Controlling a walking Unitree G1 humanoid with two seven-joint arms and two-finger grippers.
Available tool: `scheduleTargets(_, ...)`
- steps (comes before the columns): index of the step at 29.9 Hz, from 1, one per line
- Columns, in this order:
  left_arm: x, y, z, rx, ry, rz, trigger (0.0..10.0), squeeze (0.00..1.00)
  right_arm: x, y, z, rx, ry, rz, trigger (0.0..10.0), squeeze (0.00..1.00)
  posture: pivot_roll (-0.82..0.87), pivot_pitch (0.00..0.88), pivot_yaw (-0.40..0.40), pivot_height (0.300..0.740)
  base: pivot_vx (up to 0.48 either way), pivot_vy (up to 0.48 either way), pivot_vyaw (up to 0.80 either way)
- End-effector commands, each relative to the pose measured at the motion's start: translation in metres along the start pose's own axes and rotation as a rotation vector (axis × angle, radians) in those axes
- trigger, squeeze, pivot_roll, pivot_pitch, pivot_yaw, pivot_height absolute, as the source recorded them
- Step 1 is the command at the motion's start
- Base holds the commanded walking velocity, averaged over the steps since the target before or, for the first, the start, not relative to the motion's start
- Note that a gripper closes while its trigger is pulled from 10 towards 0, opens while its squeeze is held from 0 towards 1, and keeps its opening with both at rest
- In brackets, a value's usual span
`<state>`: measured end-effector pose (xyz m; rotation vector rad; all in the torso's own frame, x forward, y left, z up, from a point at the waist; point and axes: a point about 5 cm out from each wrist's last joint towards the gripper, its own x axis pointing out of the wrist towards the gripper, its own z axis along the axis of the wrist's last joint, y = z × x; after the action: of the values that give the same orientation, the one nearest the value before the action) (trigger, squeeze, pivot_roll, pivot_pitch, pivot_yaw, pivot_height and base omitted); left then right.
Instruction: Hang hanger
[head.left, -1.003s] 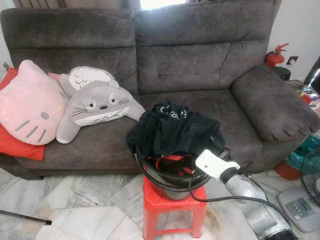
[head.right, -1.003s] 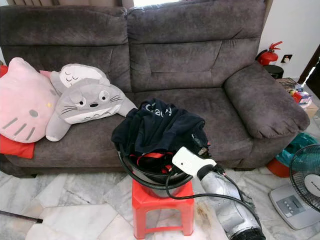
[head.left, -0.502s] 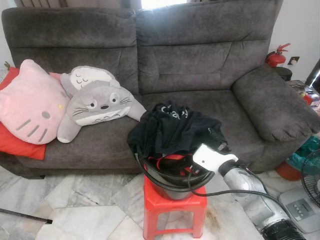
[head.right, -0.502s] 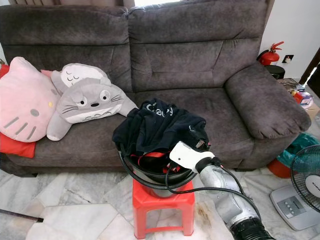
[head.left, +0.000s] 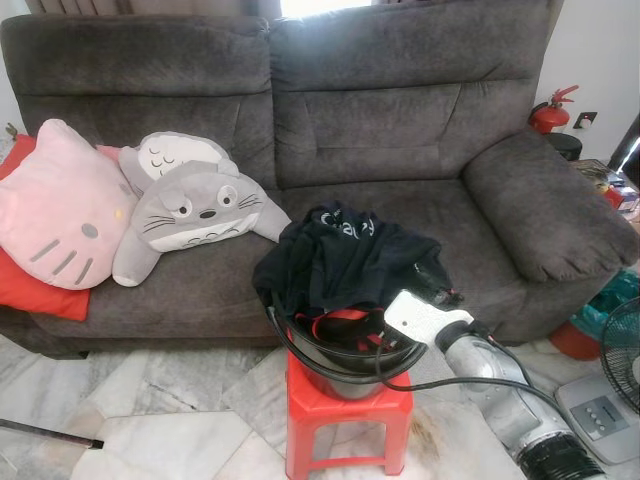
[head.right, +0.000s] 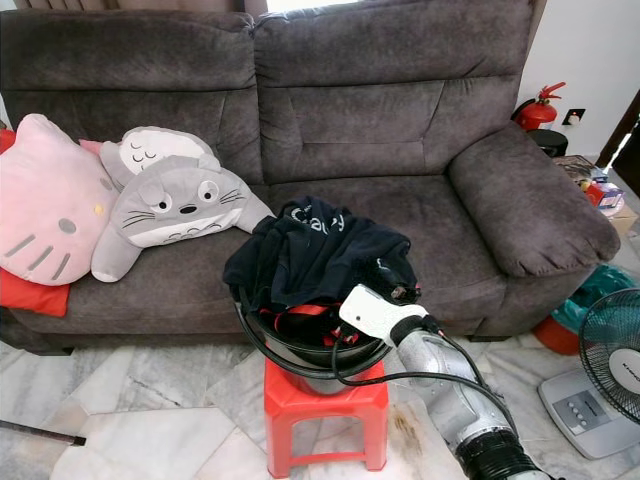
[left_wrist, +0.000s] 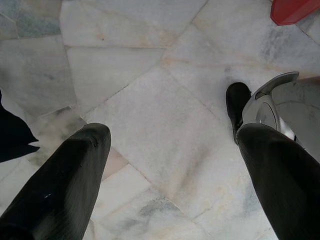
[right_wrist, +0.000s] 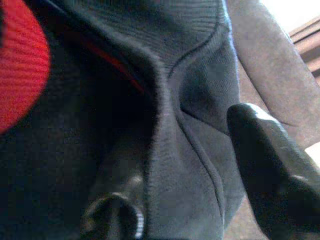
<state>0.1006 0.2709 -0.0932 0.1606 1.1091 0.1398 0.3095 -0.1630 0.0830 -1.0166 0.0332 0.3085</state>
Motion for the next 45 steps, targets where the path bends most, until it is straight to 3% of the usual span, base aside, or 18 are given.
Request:
scheduleTargets(1,-0.001,0.001,-0.003,0.02,0.012,0.006,10.0,0.0,0.003,0.002,0.004,0.009,-0.02,0.01,0.0,0.0,-0.07,0.0,0.043,0.716,0.0,0.0,0.0)
scheduleTargets(27,-0.001,0.002,-0.004,0.021,0.014,0.009,10.0,0.0,0.004,0.001,0.007,0.044,-0.035,-0.01,0.0,0.0,-0.07,0.0,0.046,0.716,0.0,0.0,0.0)
scheduleTargets(31,-0.001,0.003,-0.004,0.021,0.014,0.011,10.0,0.0,0.006,-0.008,0.006,0.058,-0.011,-0.065,0.0,0.0,-0.06,0.0,0.049,0.716,0.0,0.0,0.0)
scheduleTargets(36,-0.001,0.003,-0.004,0.022,0.014,0.012,10.0,0.0,0.011,-0.033,0.007,0.153,0.013,-0.212,0.0,0.0,-0.07,0.0,0.054,0.716,0.0,0.0,0.0)
scheduleTargets(40,-0.001,0.004,-0.004,0.02,0.013,0.015,10.0,0.0,0.017,-0.056,0.02,0.248,-0.029,-0.318,0.0,0.0,-0.06,0.0,0.054,0.716,0.0,0.0,0.0)
scheduleTargets(44,-0.001,0.004,-0.004,0.019,0.013,0.017,10.0,0.0,0.021,-0.068,0.03,0.321,-0.066,-0.358,0.0,0.0,-0.06,0.0,0.057,0.716,0.0,0.0,0.0)
scheduleTargets(45,-0.001,0.005,-0.004,0.019,0.014,0.018,10.0,0.0,0.023,-0.073,0.037,0.385,-0.097,-0.372,0.0,0.0,-0.06,0.0,0.058,0.716,0.0,0.0,0.0)
